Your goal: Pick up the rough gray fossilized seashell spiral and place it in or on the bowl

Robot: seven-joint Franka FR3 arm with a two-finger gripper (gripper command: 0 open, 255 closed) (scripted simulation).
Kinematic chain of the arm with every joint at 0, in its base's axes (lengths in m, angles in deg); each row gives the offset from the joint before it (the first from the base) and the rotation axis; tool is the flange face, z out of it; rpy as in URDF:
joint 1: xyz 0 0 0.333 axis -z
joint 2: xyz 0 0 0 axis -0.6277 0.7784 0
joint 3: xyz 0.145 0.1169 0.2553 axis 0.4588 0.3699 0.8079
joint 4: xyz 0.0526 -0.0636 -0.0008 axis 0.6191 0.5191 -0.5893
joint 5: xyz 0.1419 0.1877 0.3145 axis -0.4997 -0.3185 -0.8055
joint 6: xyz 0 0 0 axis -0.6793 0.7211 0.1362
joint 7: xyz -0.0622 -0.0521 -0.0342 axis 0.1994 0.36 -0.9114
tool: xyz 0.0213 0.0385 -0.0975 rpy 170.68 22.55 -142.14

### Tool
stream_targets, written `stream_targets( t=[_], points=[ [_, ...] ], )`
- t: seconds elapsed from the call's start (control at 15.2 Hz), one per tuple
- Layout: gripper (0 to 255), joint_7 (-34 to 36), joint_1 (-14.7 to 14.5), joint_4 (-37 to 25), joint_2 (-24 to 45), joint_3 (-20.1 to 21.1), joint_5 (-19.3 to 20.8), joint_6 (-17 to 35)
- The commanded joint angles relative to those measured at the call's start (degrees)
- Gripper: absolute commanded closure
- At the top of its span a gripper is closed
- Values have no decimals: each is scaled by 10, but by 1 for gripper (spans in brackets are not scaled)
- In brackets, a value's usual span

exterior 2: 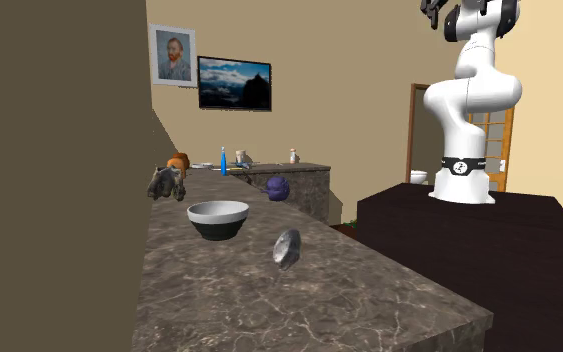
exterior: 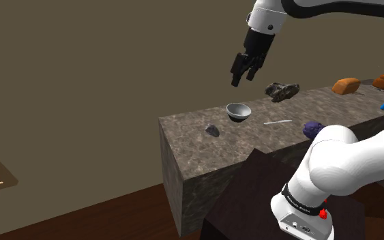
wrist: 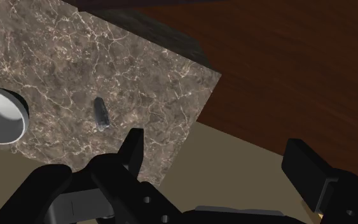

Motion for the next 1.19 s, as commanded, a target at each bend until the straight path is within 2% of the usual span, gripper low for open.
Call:
stream_targets(
  t=[0.0,0.59,1.12],
  points=[
    [0,0,0,0,0,0,0,0],
    [0,-58,19,71,93,-56,36,146],
    [0,-110,32,85,225,-107,53,279]
  ],
)
